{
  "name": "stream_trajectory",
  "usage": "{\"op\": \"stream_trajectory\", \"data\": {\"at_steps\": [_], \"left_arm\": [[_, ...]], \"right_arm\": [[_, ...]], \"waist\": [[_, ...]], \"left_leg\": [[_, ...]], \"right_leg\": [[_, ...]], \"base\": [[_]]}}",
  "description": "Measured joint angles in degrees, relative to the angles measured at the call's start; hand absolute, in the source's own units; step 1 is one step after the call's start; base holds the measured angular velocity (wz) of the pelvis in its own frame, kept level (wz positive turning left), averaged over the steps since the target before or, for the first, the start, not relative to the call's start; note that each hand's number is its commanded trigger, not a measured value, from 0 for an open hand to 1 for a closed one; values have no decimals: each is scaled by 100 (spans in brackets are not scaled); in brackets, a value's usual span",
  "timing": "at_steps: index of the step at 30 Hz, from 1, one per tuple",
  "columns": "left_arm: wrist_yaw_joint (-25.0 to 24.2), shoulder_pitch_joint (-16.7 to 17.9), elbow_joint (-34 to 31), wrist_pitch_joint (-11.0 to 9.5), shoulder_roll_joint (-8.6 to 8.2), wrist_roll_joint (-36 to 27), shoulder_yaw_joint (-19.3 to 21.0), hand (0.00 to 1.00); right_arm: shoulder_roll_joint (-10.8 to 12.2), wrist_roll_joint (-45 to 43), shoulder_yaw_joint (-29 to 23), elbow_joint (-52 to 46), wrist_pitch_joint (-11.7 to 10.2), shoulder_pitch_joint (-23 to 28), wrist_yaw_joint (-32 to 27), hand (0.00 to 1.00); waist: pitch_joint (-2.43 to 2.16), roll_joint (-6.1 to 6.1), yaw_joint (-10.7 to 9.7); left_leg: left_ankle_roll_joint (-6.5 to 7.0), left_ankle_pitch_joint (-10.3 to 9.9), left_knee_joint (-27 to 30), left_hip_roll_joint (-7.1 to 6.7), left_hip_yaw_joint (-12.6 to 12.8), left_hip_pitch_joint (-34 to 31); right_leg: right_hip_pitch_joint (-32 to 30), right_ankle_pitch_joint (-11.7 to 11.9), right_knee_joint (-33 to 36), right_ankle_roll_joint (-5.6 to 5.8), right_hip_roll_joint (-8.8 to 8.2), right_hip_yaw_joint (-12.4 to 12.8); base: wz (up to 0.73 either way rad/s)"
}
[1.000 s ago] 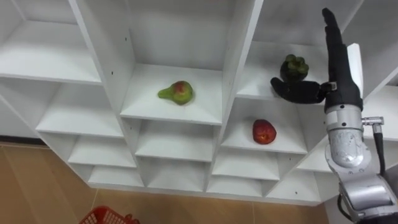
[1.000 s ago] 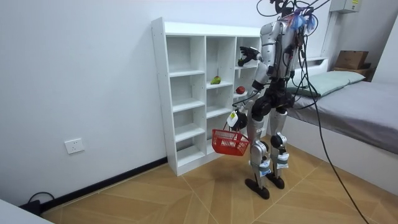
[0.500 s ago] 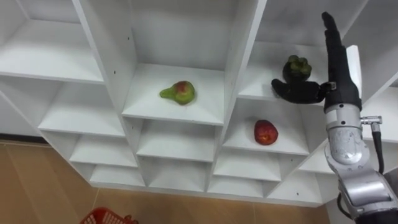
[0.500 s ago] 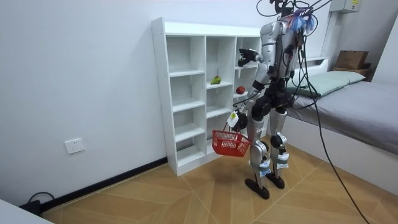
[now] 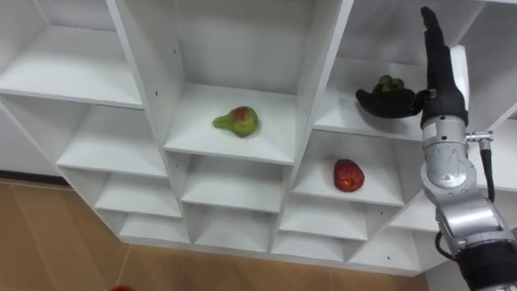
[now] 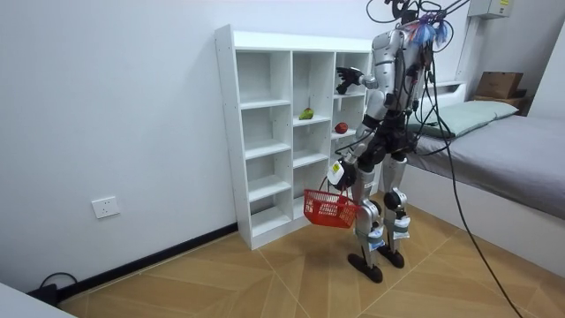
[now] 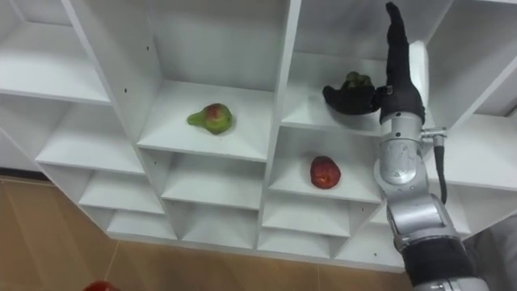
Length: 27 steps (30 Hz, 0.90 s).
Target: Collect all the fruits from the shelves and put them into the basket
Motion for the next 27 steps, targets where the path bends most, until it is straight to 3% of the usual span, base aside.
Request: {"op": "stream_trajectory", "data": {"at_steps": [13,20,27], "left_arm": [[-238,93,-72,221,0,198,221,100],[-237,145,-124,241,-4,253,238,100],[-237,140,-123,241,-2,237,237,100]], "right_arm": [[-15,432,-5,461,144,-149,559,0],[-15,436,-12,636,144,-170,784,0],[-15,443,-11,860,134,-173,903,0]], "waist": [[-7,9,6],[-60,102,-3],[-44,76,-13]], "left_leg": [[-1,0,101,-14,-81,-110],[-2,2,97,-13,-80,-100],[1,5,101,-17,-76,-99]], "right_leg": [[4,0,10,0,-12,-105],[12,0,11,0,-12,-105],[18,0,11,0,-18,-107]], "base": [[4],[0],[0]]}}
